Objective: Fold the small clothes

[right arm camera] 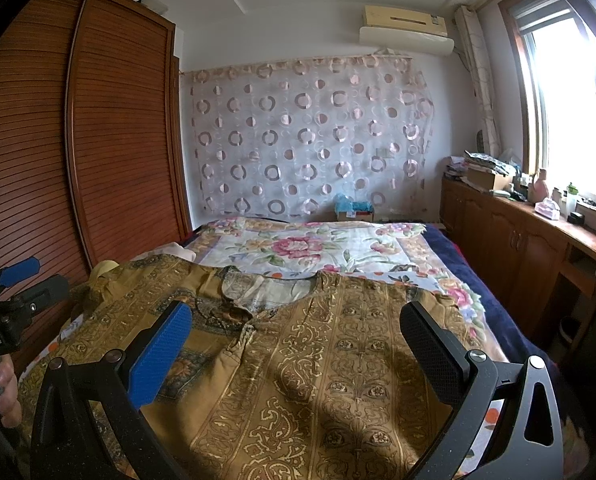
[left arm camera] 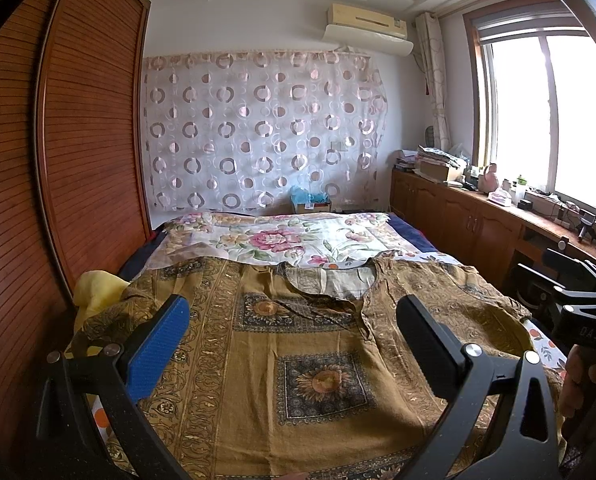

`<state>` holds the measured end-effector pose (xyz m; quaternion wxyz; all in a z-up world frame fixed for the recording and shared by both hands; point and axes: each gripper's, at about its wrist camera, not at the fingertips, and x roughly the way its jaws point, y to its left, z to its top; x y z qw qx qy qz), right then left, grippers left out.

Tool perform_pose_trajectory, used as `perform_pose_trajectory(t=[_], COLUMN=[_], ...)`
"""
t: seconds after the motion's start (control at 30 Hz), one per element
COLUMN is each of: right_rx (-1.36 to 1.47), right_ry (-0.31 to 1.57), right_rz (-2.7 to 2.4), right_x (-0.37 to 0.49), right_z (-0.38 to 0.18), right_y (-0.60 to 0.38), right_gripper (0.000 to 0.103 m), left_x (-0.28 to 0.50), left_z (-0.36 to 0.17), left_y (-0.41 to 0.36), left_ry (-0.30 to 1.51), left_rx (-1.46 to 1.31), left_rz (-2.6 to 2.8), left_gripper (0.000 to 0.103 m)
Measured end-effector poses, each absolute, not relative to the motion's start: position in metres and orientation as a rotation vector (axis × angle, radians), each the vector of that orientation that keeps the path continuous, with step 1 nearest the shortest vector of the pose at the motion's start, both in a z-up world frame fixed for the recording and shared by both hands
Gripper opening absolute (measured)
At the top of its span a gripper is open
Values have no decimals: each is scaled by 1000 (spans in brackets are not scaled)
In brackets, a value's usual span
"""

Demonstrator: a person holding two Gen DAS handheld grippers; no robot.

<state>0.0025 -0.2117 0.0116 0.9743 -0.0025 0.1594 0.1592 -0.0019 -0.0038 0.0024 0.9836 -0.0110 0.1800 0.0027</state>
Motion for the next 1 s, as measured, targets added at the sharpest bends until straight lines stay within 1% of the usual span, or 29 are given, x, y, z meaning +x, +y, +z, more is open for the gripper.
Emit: perform_pose_trajectory(t=[0.3,1.0], right_rx=[-5,-3], right_ry=[321,320], right_rz=[322,322], right_x=[2,2], right_z=[12,12], right_y=[-212,-212], right_gripper=[103,103], left_x=[-4,-6], left_z=[11,11], left_y=[-6,-7], left_ry=[356,350], left_rx=[-24,-21], left_rz=[3,5], left_gripper=[103,103])
